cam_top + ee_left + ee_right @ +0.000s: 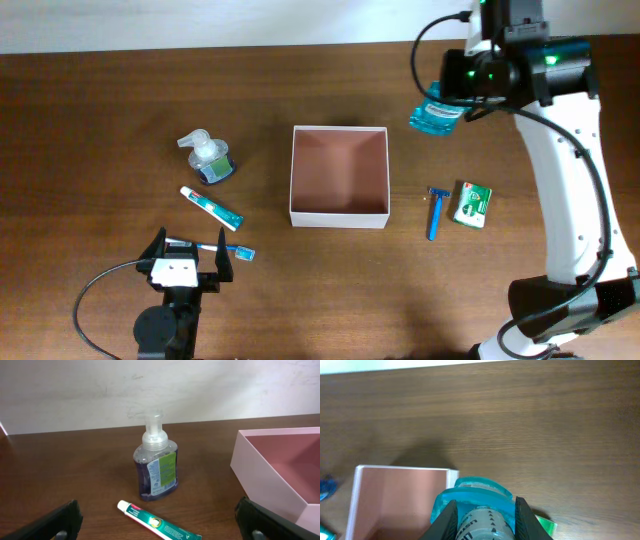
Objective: Pack container
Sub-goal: 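Carry the bottle left and lower it into the box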
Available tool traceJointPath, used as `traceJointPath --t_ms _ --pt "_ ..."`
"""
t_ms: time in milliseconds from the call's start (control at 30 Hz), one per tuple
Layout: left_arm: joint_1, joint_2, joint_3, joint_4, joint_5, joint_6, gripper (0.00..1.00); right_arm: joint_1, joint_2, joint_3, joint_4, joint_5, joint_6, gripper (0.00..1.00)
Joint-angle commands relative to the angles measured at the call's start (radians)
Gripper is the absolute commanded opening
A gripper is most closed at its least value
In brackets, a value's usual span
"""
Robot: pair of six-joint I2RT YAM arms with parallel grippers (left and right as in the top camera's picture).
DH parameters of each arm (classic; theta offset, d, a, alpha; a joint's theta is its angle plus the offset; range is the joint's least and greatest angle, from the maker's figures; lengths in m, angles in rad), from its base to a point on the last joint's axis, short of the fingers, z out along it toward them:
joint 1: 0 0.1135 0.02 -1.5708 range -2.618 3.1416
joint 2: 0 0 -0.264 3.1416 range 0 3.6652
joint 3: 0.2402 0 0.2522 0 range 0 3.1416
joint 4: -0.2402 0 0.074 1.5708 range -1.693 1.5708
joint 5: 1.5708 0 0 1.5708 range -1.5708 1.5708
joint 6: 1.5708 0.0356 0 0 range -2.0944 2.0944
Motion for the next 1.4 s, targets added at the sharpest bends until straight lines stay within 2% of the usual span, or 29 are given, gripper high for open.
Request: traceJointPath --t_ms 0,67,233,433,533,733,900,967,1367 --pt "-0.004 -0.003 -0.005 0.0 -0.002 -0.006 0.99 0.098 -0.035 0.032 0.01 -0.035 -0.01 0.22" --pt "-0.004 -0.003 -0.005 0.0 -0.002 -0.006 0.99 0.164 -0.033 0.032 0.017 0.042 -0.01 0.22" --pt "-0.004 -0.003 -0.005 0.0 -0.002 -0.006 0.99 0.247 -0.008 0.032 0.037 0.089 -0.014 0.22" --pt "-0.004 -0.003 -0.005 0.0 -0.002 -0.006 0.99 0.281 0.077 0.032 0.042 0.1 -0.014 0.22" --pt "-0.004 -0.003 -0.005 0.0 -0.002 -0.006 0.99 0.298 0.114 0.032 0.063 0.1 -0.073 0.22" --pt "-0.004 -0.003 -0.005 0.0 -0.002 -0.006 0.99 0.352 0.151 0.032 0.12 0.138 -0.063 0.22" --pt "-0.004 -0.003 -0.005 0.0 -0.002 -0.006 0.99 0.351 0.186 0.032 0.134 0.157 -0.058 0.22" --pt "-0.004 -0.003 -0.005 0.0 -0.002 -0.006 0.99 0.351 0.198 0.032 0.14 0.194 -0.005 0.22" --pt "-0.004 -0.003 -0.005 0.0 -0.002 -0.006 0.99 0.351 0.267 0.032 0.156 0.241 0.016 0.22"
